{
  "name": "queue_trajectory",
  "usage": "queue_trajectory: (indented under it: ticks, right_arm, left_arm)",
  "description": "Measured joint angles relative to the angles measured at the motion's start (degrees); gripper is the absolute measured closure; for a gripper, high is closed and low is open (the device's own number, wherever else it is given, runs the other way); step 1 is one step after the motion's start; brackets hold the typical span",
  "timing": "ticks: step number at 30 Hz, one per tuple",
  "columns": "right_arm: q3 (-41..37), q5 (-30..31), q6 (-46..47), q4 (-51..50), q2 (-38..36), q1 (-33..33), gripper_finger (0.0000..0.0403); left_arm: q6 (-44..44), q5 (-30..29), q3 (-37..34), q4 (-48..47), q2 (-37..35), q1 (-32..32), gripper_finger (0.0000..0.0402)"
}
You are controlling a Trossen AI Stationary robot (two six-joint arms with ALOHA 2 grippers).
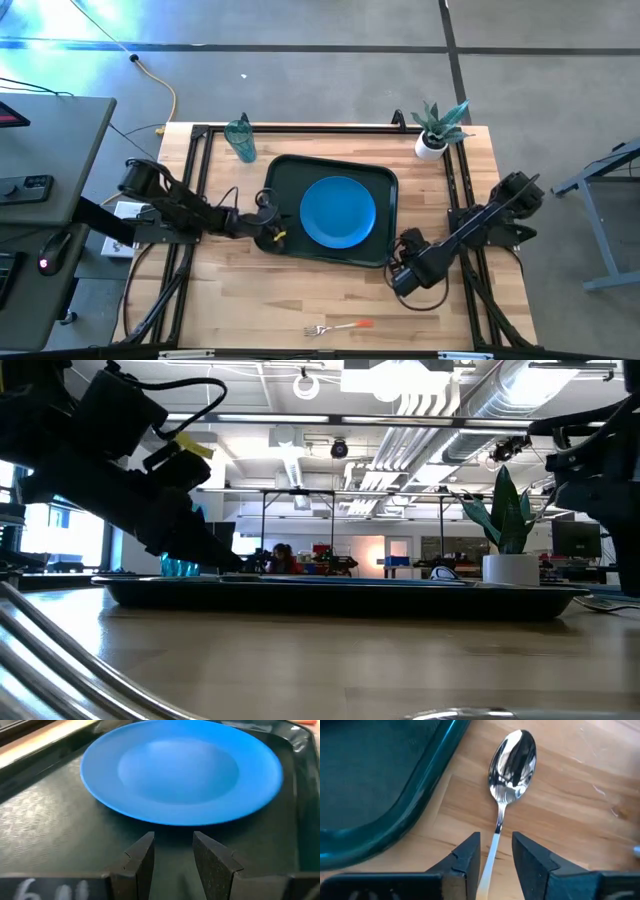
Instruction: Pick and place plate/cup/fork/spoon on tray
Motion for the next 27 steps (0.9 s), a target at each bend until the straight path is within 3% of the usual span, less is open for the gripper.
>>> queue_trajectory:
  ticks: [7,15,21,27]
  right_arm:
    - [-0.02,-1.37,-0.45,-3.28,0.00,-1.96,0.0321]
    - [-1.57,-2.67,-2.17,-0.76,-0.03,-2.31,0.0323]
    - [-8.31,-4.29,-1.59,8.92,-0.76,-2.10,0.0324]
    - [-7.72,-2.89,0.47,6.31,-2.57,-0.65,0.0324]
  left_arm:
    - [-5.65,-1.39,-0.02,-3.88,-0.35,-1.16,0.0275]
    - [-9.22,-1.03,-0.04,-4.20,-0.35,-3.96,0.0275]
    - [-11.96,-1.07,-0.04,-4.24,-0.35,-6.42,0.0275]
    - [-15.11,-1.15,-0.04,-3.99,-0.35,-8.47,0.0275]
